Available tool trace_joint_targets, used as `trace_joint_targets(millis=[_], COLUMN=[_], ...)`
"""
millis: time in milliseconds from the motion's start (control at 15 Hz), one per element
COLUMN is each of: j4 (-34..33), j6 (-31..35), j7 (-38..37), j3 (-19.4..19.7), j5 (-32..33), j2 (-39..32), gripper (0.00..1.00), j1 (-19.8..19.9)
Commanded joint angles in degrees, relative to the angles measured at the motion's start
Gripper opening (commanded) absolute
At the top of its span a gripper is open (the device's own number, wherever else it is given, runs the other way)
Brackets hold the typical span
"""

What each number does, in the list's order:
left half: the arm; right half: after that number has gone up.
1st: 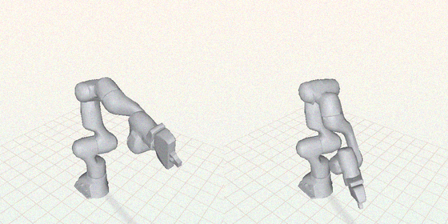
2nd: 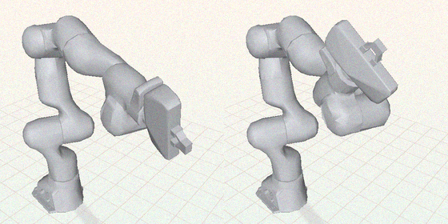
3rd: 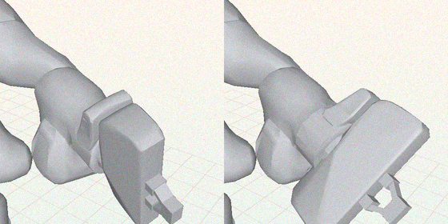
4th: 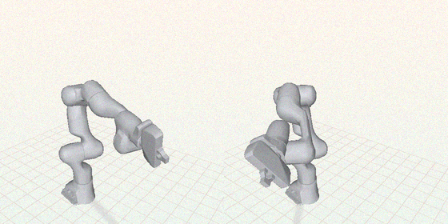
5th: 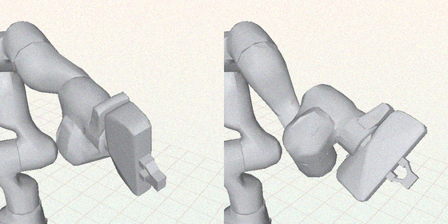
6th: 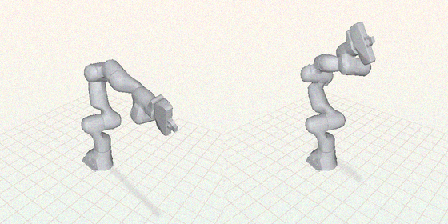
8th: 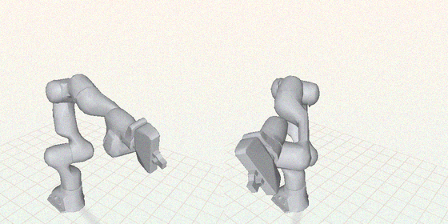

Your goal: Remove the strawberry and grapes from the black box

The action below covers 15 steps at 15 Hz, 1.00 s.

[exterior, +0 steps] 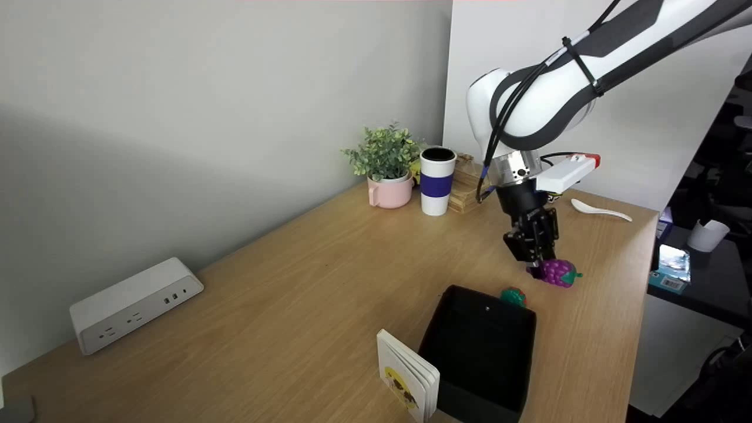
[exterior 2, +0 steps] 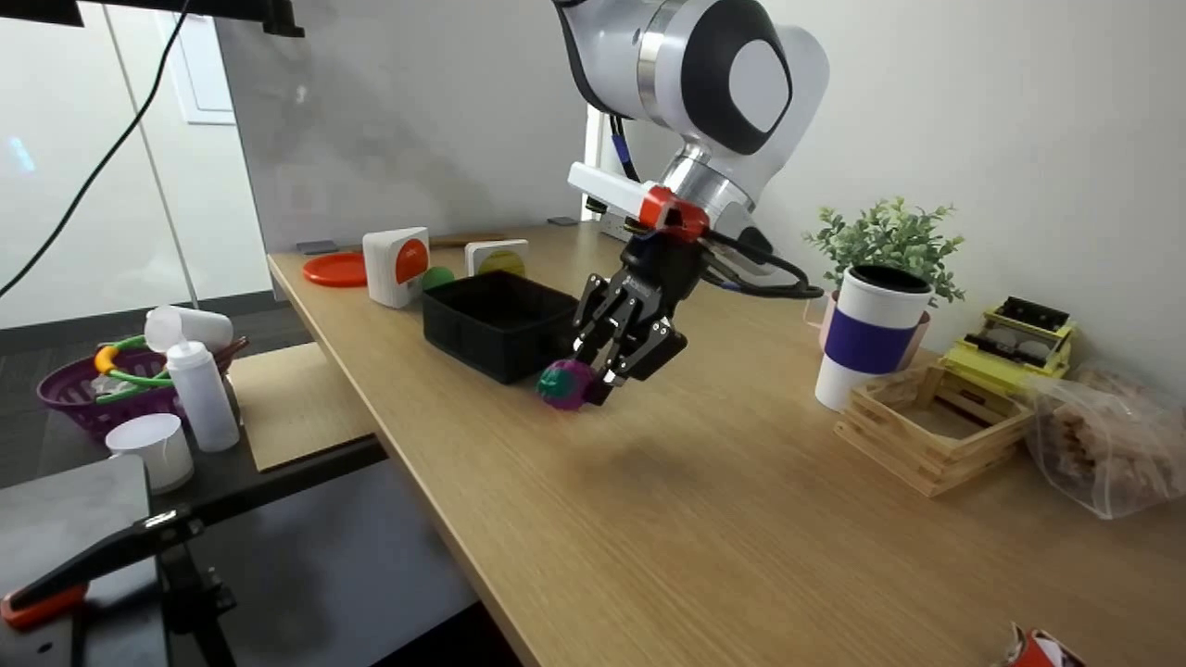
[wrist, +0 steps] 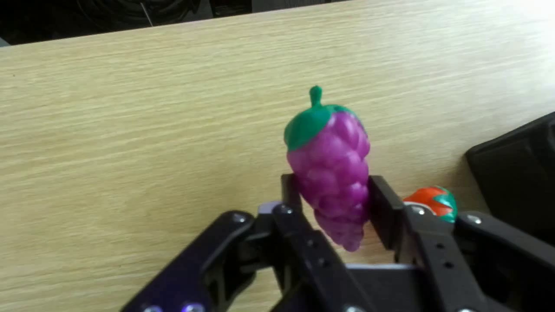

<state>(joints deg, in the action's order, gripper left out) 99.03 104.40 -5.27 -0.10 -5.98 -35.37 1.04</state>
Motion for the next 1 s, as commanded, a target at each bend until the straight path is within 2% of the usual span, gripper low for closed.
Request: trace_joint_targets(millis=[0,467,933], j4=[-0.8,-1.0,-0.8], j6=[2.6,4.8,4.8], j7=[1.4,-1.5,-2.5], j3=[-0.8,-1.1,-0.8], j5=[-2.0,-0.7,-0.5], j2=[-1.3,-1.4,-1.2], gripper=[0.17,0.17,0.17], j1=[-0.1,-3.3,-3.6])
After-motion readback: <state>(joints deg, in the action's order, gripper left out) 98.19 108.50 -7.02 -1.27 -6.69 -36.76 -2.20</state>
